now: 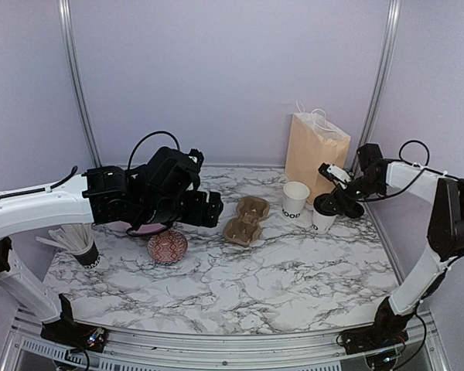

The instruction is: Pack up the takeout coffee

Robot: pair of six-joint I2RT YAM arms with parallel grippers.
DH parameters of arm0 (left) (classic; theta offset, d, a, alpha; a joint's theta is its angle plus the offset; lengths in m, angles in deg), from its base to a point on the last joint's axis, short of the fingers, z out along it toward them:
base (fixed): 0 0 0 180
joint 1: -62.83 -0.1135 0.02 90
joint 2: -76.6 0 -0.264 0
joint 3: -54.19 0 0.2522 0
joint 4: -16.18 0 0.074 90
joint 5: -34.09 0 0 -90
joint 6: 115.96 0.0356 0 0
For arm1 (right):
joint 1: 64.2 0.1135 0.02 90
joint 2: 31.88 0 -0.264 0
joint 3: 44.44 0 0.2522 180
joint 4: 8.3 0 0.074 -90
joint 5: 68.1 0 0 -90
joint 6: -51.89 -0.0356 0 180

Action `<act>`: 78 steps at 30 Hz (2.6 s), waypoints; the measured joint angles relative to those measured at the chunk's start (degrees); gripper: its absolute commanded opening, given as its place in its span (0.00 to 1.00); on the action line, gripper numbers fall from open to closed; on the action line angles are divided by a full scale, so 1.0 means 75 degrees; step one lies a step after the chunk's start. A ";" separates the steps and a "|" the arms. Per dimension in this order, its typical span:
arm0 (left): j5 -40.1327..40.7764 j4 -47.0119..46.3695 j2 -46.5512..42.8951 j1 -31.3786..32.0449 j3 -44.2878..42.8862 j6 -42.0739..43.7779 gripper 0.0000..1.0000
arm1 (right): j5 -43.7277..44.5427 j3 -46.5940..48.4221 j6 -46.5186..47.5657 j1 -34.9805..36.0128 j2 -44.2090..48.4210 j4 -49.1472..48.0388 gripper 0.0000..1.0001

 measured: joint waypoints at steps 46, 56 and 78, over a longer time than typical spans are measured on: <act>-0.0195 -0.0108 0.0090 -0.0041 0.0367 0.0015 0.96 | 0.0644 0.2871 -0.0058 0.1993 -0.2358 0.1271 0.12; -0.0204 -0.0108 0.0090 -0.0041 0.0388 -0.0009 0.96 | 0.0679 0.2133 0.0224 0.2713 -0.1609 0.1457 0.00; 0.0207 -0.0108 -0.0737 -0.0618 0.0985 -0.0347 0.99 | -0.0079 -0.0221 0.0469 0.7216 0.1306 0.2264 0.00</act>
